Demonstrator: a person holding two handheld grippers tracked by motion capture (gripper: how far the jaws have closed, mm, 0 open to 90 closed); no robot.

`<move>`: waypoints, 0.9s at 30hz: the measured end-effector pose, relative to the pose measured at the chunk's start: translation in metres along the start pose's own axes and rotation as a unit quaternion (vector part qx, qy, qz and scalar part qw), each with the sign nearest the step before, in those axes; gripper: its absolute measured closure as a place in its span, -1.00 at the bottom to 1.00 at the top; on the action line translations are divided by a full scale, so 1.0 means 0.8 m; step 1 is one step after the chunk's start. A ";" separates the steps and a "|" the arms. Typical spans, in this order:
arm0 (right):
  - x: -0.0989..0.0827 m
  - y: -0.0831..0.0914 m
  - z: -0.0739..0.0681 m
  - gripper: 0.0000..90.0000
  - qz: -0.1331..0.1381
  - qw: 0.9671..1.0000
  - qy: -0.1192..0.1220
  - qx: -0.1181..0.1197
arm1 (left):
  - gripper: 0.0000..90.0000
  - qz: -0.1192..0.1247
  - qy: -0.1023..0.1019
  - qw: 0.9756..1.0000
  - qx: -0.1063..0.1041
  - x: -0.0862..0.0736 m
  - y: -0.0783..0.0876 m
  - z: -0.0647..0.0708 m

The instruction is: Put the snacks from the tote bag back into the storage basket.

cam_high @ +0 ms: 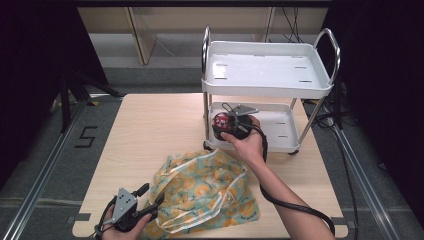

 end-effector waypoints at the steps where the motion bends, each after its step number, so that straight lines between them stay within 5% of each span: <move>1: 0.000 -0.001 0.000 -0.41 -0.001 1.000 0.001 -0.006 | -0.17 0.000 0.000 1.000 0.000 0.000 0.000 0.000; 27: -0.010 -0.011 0.000 -0.41 -0.011 1.000 -0.001 -0.008 | -0.17 0.000 -0.004 1.000 -0.002 0.000 0.000 0.000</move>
Point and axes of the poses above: each handheld gripper's, and its own axes: y roughly backward along the jaws, x roughly out of its top, z roughly to its right, the point moved 1 cm from there along -y, roughly forward along the jaws, and after that the axes turned 13 degrees about -x, right-handed, at the moved point
